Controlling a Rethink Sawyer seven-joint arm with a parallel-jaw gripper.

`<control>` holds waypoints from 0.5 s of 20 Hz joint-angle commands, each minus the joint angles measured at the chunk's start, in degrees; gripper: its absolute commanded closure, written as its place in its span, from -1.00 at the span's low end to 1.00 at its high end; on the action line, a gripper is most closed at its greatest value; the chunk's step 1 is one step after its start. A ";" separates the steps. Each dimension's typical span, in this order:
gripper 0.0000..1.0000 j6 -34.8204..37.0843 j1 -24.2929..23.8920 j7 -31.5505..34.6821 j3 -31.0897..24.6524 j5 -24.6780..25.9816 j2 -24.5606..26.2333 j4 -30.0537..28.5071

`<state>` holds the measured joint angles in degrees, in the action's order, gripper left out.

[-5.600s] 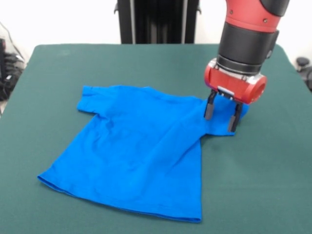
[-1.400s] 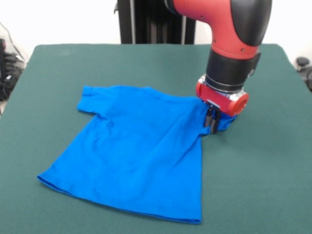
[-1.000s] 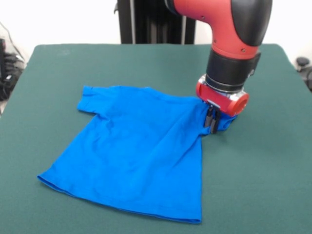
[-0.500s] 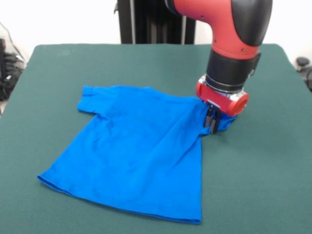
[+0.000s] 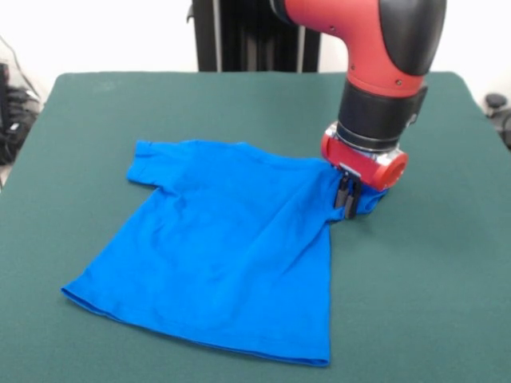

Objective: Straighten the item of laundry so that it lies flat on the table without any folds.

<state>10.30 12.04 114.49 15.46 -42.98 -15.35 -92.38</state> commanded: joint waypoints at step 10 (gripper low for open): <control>1.00 4.29 2.97 11.94 -3.98 0.55 1.73 0.71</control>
<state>10.24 12.45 114.49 15.83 -42.98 -15.30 -92.39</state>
